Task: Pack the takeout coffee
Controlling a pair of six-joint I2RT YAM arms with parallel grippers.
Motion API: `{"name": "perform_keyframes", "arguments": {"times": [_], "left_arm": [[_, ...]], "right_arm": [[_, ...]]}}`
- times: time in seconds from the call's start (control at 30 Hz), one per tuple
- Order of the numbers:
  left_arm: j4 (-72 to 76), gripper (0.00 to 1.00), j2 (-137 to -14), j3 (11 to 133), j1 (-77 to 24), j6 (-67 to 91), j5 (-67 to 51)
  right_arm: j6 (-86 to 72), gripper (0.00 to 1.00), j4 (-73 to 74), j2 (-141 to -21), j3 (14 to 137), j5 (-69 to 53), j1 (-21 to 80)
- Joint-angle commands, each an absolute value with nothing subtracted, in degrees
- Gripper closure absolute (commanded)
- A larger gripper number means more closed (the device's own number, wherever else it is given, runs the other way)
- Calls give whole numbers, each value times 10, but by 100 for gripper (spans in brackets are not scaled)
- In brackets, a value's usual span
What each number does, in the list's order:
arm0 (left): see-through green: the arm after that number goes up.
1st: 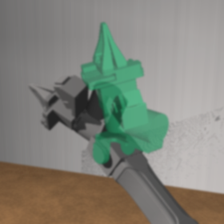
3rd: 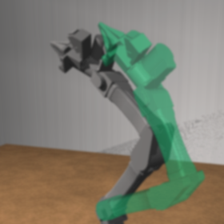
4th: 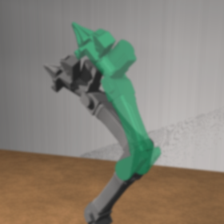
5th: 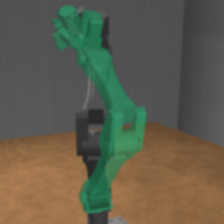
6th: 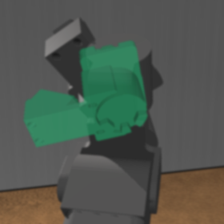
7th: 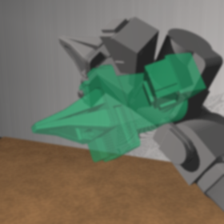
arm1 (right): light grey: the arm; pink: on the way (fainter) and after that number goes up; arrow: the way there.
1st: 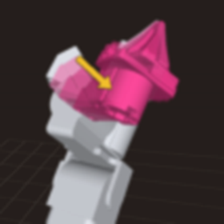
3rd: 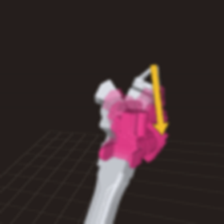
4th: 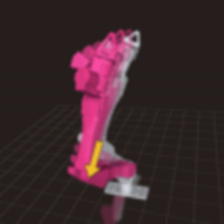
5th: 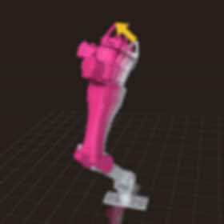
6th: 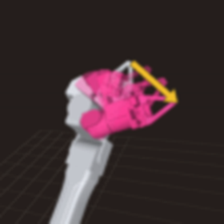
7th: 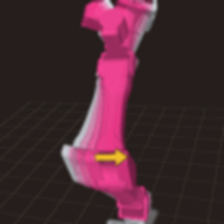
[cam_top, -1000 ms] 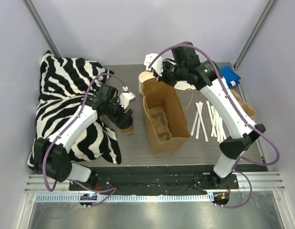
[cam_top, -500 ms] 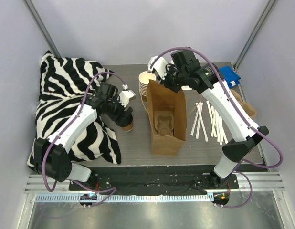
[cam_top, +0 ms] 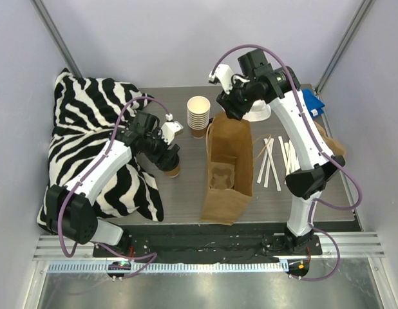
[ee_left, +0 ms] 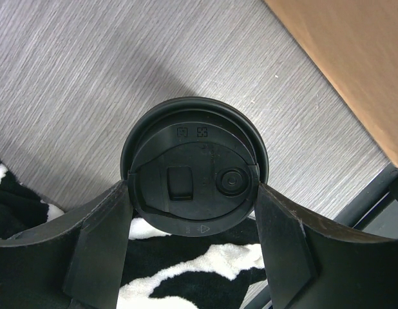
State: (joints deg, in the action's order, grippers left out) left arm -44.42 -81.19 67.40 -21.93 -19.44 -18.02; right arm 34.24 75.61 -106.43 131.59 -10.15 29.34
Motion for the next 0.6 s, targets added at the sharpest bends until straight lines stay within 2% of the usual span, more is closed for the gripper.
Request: {"name": "perform_keyframes", "arguments": {"times": [0.0,0.13,0.37,0.4,0.5,0.53,0.57], "left_arm": [[-433,85,-808,698,-216,-188,-186],[-434,85,-807,696,-216,-186,-185],[-435,85,-801,691,-216,-182,-185],[-436,85,-799,691,-216,-181,-185],[-439,85,-795,694,-216,-178,-186],[-439,85,-794,696,-216,-172,-186],[-440,85,-791,700,-215,-170,-188]], "right_arm": [[373,44,863,-1094,1411,-179,270],[420,39,861,-1048,1336,-241,272],[417,42,862,-1055,1304,-222,273],[414,45,858,-1057,1303,-220,272],[400,64,853,-1061,1315,-213,273],[392,77,851,-1063,1320,-209,273],[385,83,848,-1063,1329,-206,273]]}}
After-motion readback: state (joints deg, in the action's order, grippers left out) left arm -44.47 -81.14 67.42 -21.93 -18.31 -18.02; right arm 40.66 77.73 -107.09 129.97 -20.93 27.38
